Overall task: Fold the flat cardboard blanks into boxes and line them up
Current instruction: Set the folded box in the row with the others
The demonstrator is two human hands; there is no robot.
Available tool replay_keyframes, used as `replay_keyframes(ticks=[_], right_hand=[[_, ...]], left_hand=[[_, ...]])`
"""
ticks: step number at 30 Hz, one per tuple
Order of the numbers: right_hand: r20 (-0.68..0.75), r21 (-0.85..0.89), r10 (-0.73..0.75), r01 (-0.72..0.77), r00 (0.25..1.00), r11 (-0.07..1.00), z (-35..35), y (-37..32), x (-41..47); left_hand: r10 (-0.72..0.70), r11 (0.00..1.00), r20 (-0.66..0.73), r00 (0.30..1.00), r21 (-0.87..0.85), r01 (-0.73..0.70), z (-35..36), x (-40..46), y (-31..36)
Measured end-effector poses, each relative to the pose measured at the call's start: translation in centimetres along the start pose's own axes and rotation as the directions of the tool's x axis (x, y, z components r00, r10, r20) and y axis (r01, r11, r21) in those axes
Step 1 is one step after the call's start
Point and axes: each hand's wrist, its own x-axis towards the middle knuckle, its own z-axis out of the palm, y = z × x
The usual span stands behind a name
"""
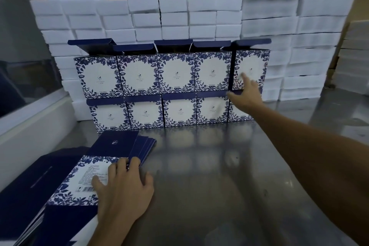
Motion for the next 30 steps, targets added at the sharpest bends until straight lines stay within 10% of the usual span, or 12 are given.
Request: replay_keyframes(ticks=[3,8,20,30], right_hand=[[0.255,-0.101,0.031,-0.005,0.966,0.995,0.1,0.6,-0.1],[0.084,-0.110,-0.073,0.082,0.994,0.990,-0.4,0.6,-2.3],[0.163,0.527,0.175,-0.235,0.971,0.817,4.3,-1.2,-18.2],[0.114,0.579,0.053,-0.110,0.992,0.808,2.8,-2.4,-23.4]], left_hand=[[0.002,1.000,0.000,1.000,0.000,-0.002,0.0,0.0,0.0],[0.009,1.000,-0.007,1.000,0.006,-0.009,0.2,0.1,0.0],[-0.239,0.965,0.087,0.967,0.131,0.227,-0.7,-0.6,0.3],[0.021,0.992,-0.086,0.996,0.127,-0.010,-2.7,-0.9,-1.3]])
